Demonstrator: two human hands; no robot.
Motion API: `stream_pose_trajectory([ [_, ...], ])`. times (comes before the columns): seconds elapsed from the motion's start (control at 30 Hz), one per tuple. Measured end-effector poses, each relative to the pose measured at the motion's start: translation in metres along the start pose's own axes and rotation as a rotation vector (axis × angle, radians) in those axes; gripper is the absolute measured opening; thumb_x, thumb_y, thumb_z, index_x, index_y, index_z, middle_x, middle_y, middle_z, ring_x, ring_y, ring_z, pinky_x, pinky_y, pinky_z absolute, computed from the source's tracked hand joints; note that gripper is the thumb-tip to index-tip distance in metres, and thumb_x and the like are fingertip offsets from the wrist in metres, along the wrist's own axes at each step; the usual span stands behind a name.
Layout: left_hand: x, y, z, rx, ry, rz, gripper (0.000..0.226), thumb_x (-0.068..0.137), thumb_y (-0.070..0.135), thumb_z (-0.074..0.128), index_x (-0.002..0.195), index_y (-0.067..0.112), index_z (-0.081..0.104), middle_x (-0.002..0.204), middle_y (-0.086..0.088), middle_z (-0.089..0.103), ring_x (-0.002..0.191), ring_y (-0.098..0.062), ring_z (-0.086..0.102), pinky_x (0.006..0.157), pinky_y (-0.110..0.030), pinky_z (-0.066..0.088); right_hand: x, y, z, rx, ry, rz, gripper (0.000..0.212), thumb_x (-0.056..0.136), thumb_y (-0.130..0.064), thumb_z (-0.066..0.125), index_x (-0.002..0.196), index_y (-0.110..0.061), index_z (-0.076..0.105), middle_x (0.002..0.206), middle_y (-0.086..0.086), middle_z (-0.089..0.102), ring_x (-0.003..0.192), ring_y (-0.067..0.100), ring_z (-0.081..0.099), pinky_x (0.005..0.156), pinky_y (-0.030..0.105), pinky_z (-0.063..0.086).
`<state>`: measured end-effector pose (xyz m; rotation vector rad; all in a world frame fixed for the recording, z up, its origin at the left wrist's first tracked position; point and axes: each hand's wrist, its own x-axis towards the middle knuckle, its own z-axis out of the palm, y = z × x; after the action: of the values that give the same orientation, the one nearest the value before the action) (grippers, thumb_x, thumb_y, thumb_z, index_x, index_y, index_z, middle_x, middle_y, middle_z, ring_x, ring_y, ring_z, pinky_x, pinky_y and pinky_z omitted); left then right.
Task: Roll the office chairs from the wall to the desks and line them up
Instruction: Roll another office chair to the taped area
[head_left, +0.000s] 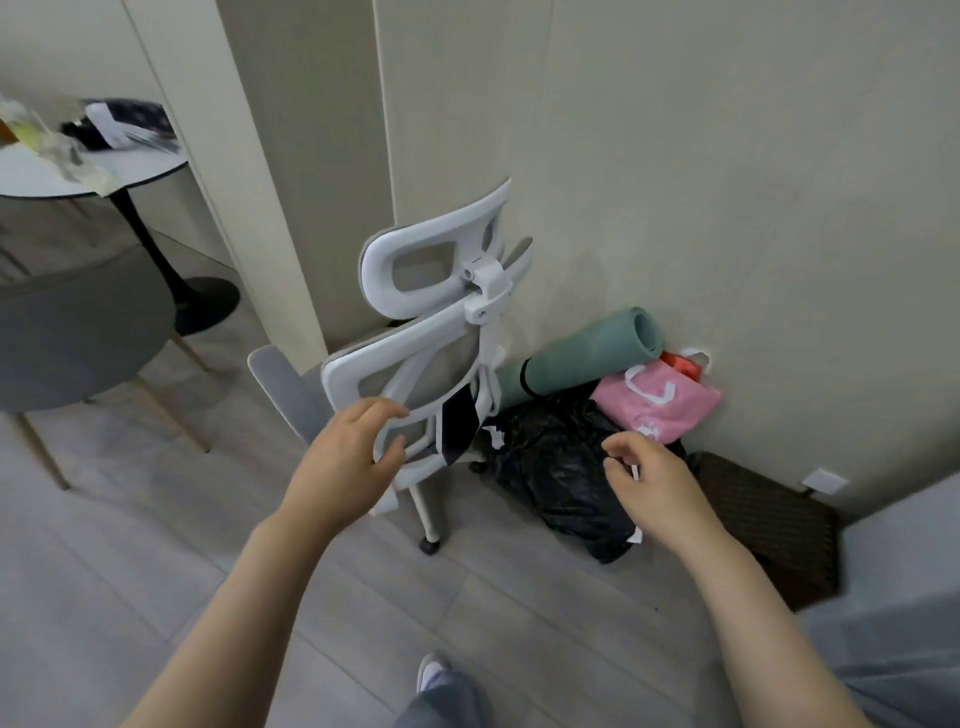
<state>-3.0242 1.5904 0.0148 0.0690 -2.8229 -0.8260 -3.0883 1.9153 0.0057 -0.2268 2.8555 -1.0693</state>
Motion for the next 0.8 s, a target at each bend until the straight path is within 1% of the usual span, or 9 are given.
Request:
stream_pose_trajectory([
  [0.07,0.042,-0.006,-0.008,0.017,0.026,0.001,0.032,0.093,0.025,0.056,0.125,0.026,0.055,0.132,0.010,0.051,0.121,-0.014,0.047,0.100,-0.027,0.037,0.048,-0.013,-0.001,-0.002,-0.014,-0.041,0.021,0.093,-0.021,0.057,0.113,-0.022,0.062,0.113,-0.008,0.061,0.104,0.006,0.055,0.089,0.021,0.039],
  [0.17,0.104,-0.009,-0.024,0.075,0.089,0.007,0.036,0.092,0.023,0.058,0.128,0.023,0.054,0.137,0.005,0.049,0.124,-0.018,0.044,0.100,-0.026,0.029,0.118,-0.031,-0.007,0.026,-0.007,-0.105,0.020,0.093,-0.020,0.058,0.112,-0.022,0.061,0.114,-0.005,0.063,0.107,0.008,0.058,0.096,0.027,0.045],
  [0.3,0.161,-0.006,-0.036,0.106,0.164,-0.001,0.036,0.092,0.020,0.056,0.128,0.020,0.054,0.138,0.002,0.049,0.124,-0.020,0.042,0.102,-0.027,0.029,0.198,-0.058,-0.016,0.007,0.000,-0.192,0.021,0.093,-0.021,0.056,0.113,-0.021,0.061,0.116,-0.003,0.063,0.108,0.011,0.058,0.091,0.024,0.041],
  [0.4,0.195,-0.005,-0.039,0.115,0.231,-0.028,0.034,0.091,0.018,0.056,0.125,0.019,0.055,0.131,0.001,0.048,0.121,-0.018,0.043,0.101,-0.025,0.030,0.254,-0.081,-0.016,-0.005,-0.049,-0.269,0.022,0.094,-0.021,0.055,0.115,-0.018,0.060,0.118,-0.002,0.063,0.111,0.014,0.056,0.091,0.023,0.038],
  [0.47,0.214,-0.003,-0.038,0.115,0.280,-0.058,0.030,0.091,0.019,0.055,0.121,0.018,0.055,0.123,0.000,0.049,0.115,-0.019,0.047,0.097,-0.028,0.036,0.291,-0.098,-0.014,-0.007,-0.061,-0.351,0.021,0.093,-0.020,0.055,0.113,-0.019,0.061,0.115,-0.003,0.063,0.108,0.014,0.056,0.088,0.023,0.038],
  [0.53,0.230,-0.001,-0.037,0.117,0.319,-0.090,0.028,0.094,0.025,0.052,0.121,0.018,0.054,0.121,0.002,0.050,0.111,-0.018,0.052,0.093,-0.033,0.043,0.324,-0.115,-0.013,-0.001,-0.065,-0.440,0.020,0.092,-0.020,0.054,0.110,-0.021,0.061,0.110,-0.005,0.062,0.104,0.013,0.057,0.086,0.024,0.040],
  [0.6,0.241,0.001,-0.033,0.140,0.300,-0.140,0.027,0.097,0.032,0.048,0.121,0.020,0.053,0.124,0.005,0.052,0.106,-0.016,0.055,0.089,-0.035,0.047,0.350,-0.131,-0.013,0.031,-0.081,-0.519,0.018,0.092,-0.019,0.053,0.107,-0.020,0.062,0.106,-0.007,0.061,0.100,0.011,0.055,0.085,0.023,0.039],
  [0.67,0.251,0.003,-0.026,0.166,0.282,-0.179,0.025,0.099,0.034,0.044,0.118,0.022,0.056,0.117,0.005,0.057,0.101,-0.017,0.056,0.086,-0.034,0.045,0.373,-0.142,-0.015,0.076,-0.056,-0.598,0.015,0.091,-0.015,0.053,0.101,-0.018,0.063,0.101,-0.006,0.060,0.097,0.010,0.055,0.084,0.021,0.038],
  [0.8,0.257,0.011,-0.011,0.084,0.378,-0.258,0.030,0.097,0.036,0.039,0.113,0.022,0.060,0.103,0.006,0.061,0.098,-0.013,0.051,0.087,-0.030,0.041,0.415,-0.149,-0.014,0.081,-0.003,-0.755,0.013,0.088,-0.015,0.052,0.092,-0.017,0.065,0.093,-0.003,0.063,0.092,0.017,0.054,0.084,0.027,0.040],
])
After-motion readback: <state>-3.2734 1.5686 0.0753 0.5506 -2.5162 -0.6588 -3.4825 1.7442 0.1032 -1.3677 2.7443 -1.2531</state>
